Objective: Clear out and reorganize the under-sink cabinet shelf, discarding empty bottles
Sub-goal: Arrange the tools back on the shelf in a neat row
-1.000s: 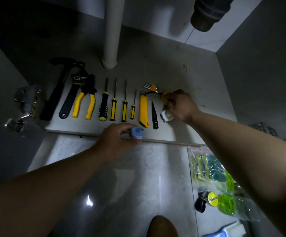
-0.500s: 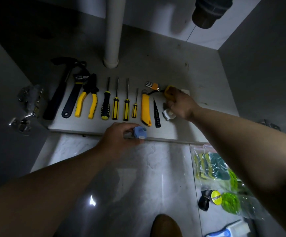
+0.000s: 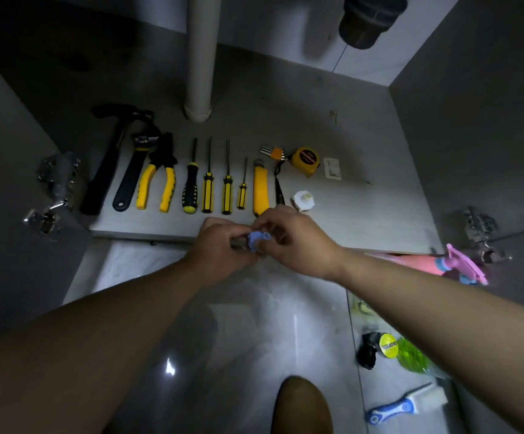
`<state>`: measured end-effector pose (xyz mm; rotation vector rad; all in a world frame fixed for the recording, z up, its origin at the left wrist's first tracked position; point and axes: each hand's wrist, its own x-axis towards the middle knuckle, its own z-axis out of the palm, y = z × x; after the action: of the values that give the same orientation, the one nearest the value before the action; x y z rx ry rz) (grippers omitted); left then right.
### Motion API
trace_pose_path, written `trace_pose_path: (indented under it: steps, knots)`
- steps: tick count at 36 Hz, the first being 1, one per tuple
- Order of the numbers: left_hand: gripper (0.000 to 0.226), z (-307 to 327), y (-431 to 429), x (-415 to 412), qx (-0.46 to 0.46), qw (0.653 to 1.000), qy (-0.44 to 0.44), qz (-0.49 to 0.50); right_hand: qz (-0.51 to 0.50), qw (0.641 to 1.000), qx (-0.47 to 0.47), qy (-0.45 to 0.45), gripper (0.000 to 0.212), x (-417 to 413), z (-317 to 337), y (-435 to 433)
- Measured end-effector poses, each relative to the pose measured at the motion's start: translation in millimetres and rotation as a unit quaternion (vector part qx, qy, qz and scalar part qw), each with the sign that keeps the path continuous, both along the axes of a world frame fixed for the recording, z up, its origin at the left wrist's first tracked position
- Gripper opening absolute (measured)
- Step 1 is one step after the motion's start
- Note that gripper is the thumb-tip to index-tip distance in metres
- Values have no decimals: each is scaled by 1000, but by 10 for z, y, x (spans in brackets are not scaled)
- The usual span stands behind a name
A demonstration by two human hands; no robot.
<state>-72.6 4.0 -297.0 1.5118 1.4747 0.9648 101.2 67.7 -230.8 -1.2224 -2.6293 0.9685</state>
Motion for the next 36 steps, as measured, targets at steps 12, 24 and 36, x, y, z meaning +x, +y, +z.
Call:
trace_pose_path:
  steps: [12,24,36]
  knots:
    - [53,10,-13,3,-42,999,-20,-3,-144,989,30,10,13,121,-37,-42]
    - [38,-54,-10,-1,-88,996,4,19,-242,967,64,-42,58,328,-148,313]
    - [34,-56,-18,-10,-84,996,16,12,-247,957,144,-58,20,213,-224,650]
